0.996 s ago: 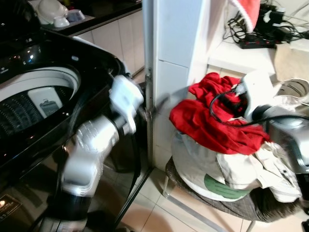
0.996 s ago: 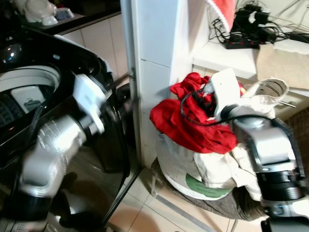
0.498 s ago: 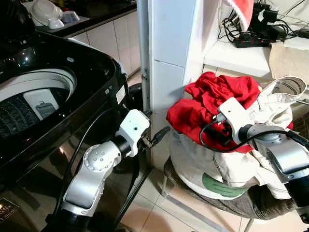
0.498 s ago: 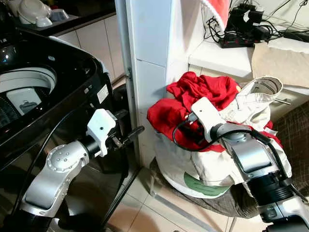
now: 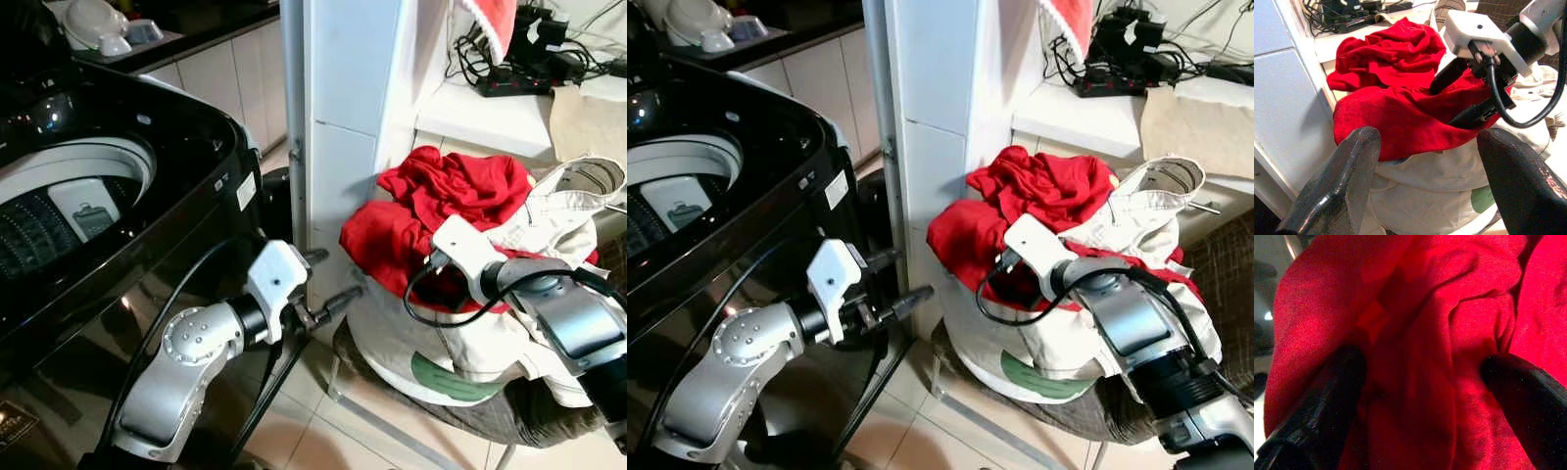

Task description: Clothes washing

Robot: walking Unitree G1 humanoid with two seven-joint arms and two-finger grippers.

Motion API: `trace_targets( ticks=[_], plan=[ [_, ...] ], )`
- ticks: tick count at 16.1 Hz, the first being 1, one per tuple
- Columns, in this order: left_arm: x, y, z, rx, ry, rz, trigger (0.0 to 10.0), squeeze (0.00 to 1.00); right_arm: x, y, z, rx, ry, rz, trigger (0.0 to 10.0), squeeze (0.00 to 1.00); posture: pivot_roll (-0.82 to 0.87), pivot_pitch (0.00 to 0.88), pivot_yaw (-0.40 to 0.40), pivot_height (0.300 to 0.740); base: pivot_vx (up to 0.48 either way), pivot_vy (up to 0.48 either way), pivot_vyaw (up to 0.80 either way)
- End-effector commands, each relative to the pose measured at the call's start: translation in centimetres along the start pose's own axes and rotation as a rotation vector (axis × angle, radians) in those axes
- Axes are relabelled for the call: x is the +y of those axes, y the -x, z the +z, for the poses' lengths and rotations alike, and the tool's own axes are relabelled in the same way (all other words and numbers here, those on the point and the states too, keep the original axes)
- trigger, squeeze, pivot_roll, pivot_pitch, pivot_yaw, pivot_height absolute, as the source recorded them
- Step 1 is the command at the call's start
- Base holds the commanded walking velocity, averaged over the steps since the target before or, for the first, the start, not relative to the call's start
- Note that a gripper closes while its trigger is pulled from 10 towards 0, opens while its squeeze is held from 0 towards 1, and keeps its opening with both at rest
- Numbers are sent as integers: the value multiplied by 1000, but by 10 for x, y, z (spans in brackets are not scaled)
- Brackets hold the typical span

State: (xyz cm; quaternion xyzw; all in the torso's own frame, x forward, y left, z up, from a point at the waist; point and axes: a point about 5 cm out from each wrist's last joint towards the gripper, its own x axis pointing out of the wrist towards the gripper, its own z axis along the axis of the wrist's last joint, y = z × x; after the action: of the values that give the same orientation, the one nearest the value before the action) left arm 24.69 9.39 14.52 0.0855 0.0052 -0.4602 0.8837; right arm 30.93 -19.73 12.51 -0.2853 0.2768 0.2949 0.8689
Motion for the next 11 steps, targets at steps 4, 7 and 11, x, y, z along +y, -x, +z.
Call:
trace_targets(
  ticks=[4,7,11],
  plan=[
    [-3,1,4,8,-5,-28,10000,0,-6,1,-7,30,-5,-12,0,0,-62,0,21,740,0,0,0],
    [-2,1,5,8,-3,-35,10000,0,-7,1,-10,39,-2,-17,0,0,-61,0,23,740,0,0,0],
    [-4,1,5,9,2,-50,10000,0,-9,2,-13,44,-11,-12,0,0,-61,0,23,740,0,0,0]
  ],
)
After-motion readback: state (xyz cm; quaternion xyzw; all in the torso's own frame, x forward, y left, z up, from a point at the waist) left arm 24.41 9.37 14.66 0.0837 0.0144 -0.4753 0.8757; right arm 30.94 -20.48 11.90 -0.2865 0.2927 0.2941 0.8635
